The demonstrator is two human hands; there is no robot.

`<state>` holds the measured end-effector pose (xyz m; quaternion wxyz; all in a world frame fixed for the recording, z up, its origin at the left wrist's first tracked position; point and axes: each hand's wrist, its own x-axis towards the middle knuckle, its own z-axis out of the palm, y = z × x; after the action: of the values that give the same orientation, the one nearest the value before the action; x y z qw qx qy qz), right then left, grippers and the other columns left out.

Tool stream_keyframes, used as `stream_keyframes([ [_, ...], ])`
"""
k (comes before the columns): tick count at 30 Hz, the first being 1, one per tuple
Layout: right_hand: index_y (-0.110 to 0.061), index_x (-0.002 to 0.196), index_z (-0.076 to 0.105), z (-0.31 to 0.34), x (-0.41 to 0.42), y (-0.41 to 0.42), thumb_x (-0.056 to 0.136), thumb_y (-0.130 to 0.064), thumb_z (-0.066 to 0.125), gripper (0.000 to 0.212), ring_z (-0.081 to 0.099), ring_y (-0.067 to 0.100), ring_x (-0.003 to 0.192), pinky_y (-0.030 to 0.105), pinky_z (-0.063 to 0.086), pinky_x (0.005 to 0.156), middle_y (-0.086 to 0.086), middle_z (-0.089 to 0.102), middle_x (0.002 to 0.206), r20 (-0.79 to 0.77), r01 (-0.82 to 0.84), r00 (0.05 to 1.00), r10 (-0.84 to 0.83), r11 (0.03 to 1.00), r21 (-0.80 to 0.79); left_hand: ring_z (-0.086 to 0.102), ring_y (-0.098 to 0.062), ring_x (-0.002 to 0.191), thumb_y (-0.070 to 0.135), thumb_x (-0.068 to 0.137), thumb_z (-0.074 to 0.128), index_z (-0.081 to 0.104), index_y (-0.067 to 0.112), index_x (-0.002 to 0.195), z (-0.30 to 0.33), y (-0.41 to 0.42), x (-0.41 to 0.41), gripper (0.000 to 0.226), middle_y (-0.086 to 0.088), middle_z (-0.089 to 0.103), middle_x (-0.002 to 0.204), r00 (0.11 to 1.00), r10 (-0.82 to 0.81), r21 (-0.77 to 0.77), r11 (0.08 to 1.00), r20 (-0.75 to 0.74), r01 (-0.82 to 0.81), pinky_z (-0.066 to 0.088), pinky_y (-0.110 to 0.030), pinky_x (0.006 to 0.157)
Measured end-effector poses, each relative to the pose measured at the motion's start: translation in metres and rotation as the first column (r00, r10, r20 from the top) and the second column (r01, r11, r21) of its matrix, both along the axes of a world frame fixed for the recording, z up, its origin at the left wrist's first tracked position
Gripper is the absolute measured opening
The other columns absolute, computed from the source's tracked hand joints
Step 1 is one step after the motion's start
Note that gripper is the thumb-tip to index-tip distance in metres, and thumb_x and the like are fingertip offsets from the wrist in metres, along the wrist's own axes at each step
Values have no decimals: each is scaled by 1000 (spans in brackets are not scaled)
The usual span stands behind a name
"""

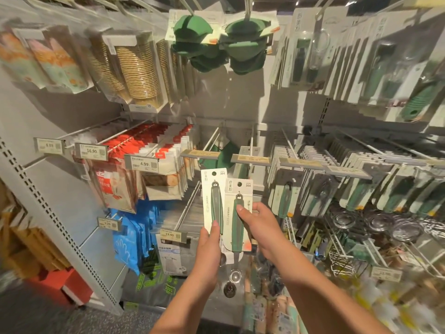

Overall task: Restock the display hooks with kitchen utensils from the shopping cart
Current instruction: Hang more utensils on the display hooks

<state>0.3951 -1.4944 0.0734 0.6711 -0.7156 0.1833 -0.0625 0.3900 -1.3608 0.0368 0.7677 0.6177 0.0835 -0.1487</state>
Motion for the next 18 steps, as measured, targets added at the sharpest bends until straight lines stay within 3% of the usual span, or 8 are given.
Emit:
stream_keyframes([
  [2,-17,112,64,-1,-2,-2,98,-35,70,23,70,15,105,35,55,93,-1,75,110,5,-3,1000,3,1000,19,58,-15,129,55,105,47,40,25,153,-3,0,3,58,7,59,143,1000,21,12,1000,1,-21,47,-40,107],
  [5,-18,117,62,2,-3,-5,101,-32,66,23,69,10,103,24,51,77,-4,74,113,26,6,1000,-7,999,38,69,-12,106,42,109,45,51,25,137,-6,0,8,33,6,72,119,999,31,29,999,27,-32,56,-33,86],
  [7,-18,120,61,6,-1,-8,101,-33,65,24,68,9,104,23,50,76,-5,73,115,38,33,999,-34,999,29,68,-8,104,41,109,45,51,24,135,-2,1,8,31,6,71,119,997,58,68,996,46,-61,55,-27,79],
  [10,-18,119,61,14,3,-13,102,-34,64,24,67,7,100,23,48,74,-6,72,113,41,76,996,-77,997,21,62,-21,125,48,107,48,40,22,152,0,-1,10,52,-2,63,141,997,72,88,993,41,-76,52,-47,106],
  [14,-18,119,61,24,11,-18,103,-32,63,22,65,4,96,21,47,70,-8,71,110,62,94,994,-94,996,13,64,-22,122,44,108,48,41,23,152,7,-3,14,50,-3,65,136,993,80,67,994,84,-86,50,-50,109],
  [18,-17,119,62,25,20,-18,101,-35,65,26,68,15,102,35,54,88,-3,73,115,63,122,991,-121,993,-2,53,-26,138,51,105,49,28,29,161,6,-3,17,63,-5,52,154,993,71,63,995,99,-77,42,-53,116],
])
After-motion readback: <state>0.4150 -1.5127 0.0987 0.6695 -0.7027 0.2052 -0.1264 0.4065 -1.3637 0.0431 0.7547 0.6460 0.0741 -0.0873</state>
